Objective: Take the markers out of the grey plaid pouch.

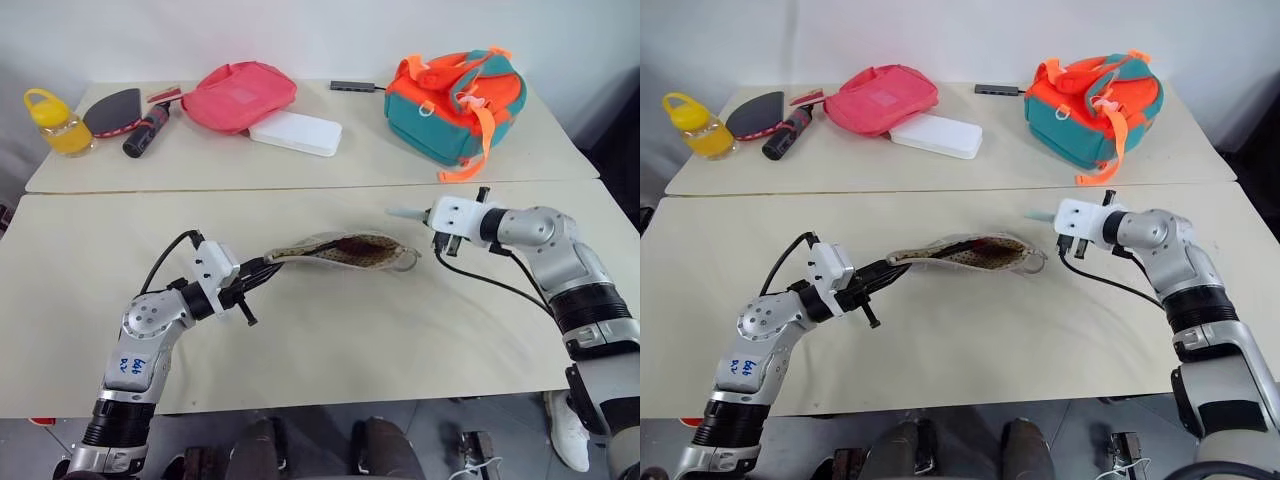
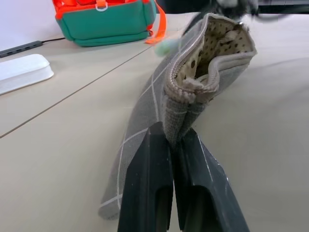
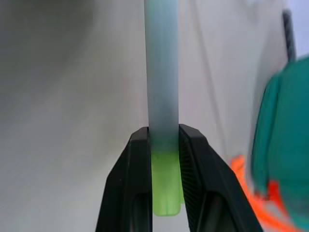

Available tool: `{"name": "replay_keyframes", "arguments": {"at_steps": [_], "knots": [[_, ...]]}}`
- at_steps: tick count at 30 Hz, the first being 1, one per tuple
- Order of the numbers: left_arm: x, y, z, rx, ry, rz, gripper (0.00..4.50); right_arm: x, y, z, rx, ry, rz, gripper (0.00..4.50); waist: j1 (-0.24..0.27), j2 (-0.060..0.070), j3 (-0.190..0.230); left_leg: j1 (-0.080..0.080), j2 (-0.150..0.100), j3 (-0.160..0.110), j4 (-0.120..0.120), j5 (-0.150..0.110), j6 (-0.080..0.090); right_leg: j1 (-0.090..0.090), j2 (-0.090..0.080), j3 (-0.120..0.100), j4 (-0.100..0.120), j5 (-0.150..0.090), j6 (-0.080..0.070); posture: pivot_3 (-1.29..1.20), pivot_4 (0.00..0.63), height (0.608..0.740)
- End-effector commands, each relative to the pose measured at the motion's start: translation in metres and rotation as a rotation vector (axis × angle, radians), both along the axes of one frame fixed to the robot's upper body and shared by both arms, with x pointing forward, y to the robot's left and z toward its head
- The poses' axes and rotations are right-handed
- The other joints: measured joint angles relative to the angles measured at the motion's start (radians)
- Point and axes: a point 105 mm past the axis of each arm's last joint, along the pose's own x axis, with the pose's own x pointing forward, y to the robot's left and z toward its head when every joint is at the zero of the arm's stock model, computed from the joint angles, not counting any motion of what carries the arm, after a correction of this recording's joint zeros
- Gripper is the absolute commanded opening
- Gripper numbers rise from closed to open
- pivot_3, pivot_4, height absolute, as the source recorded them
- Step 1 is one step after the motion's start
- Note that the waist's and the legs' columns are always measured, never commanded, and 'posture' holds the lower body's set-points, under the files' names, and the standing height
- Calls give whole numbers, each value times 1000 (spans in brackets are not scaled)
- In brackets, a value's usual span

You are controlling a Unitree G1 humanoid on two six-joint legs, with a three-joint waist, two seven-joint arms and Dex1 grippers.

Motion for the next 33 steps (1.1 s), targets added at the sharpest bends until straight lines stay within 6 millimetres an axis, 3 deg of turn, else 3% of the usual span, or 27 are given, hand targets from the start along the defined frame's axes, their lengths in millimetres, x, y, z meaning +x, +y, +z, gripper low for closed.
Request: {"name": "replay_keyframes", "arguments": {"at_steps": [1,4,5,7,11,17,21,23,28,31,33], "knots": [[-5,-3,11,-4,-48,-19,0,1,-3,5,-32,-55,15,405,-6,0,0,0,0,0,0,0,0,0,0,0,0,0,0,0,150,740],[-5,-3,11,-6,-48,-21,0,-2,-9,-11,49,52,-19,405,-9,0,0,0,0,0,0,0,0,0,0,0,0,0,0,0,150,740],[-5,-4,11,-7,-48,-22,0,-4,-9,-14,77,78,-20,1135,-9,0,0,0,0,0,0,0,0,1,0,0,0,0,0,0,150,740],[-5,-5,11,-8,-48,-26,0,-7,-7,-12,111,98,-15,1724,-8,0,0,0,0,-1,0,0,0,1,0,0,0,0,0,0,150,740],[-5,-7,11,-14,-47,-30,0,-13,3,14,238,111,29,2932,-8,0,0,0,0,-2,0,0,0,1,0,0,0,0,0,0,150,740],[-4,-9,10,-20,-47,-33,0,-46,36,79,503,167,220,2932,-4,0,0,0,0,-10,1,0,0,1,0,0,0,0,0,0,150,740],[-3,-10,10,-23,-45,-34,0,-66,68,106,603,179,346,2932,-2,0,0,0,0,-10,1,0,0,1,0,-1,0,0,0,0,150,740],[-2,-12,10,-25,-45,-36,0,-75,90,113,656,189,407,2553,-2,0,0,0,0,-10,1,0,0,1,0,-1,0,0,0,0,150,740],[-1,-12,15,-62,-35,-35,0,-104,123,96,596,309,534,968,12,0,0,-1,0,-10,0,0,0,1,0,-1,0,0,0,0,150,740],[-1,-11,16,-77,-26,-32,0,-104,131,68,456,304,518,13,19,0,0,-1,-1,-10,1,-1,1,1,0,-1,-1,0,0,0,150,740],[-1,-12,16,-80,-23,-32,0,-95,126,47,328,274,478,13,19,0,0,-1,-1,-10,1,-1,1,1,0,-1,-1,0,0,0,150,740]]}}
